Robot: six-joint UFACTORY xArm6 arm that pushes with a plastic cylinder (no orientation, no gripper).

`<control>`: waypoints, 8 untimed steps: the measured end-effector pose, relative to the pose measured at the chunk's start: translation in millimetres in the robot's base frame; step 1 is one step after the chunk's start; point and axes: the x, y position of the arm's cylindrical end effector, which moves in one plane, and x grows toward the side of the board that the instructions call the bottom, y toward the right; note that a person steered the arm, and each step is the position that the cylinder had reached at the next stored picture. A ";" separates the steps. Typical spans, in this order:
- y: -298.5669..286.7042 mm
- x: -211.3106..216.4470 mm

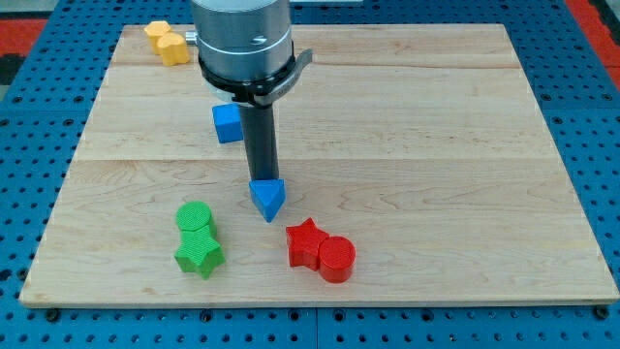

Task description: Move the blue blocks into the red blocks

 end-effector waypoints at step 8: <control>-87.6 12.7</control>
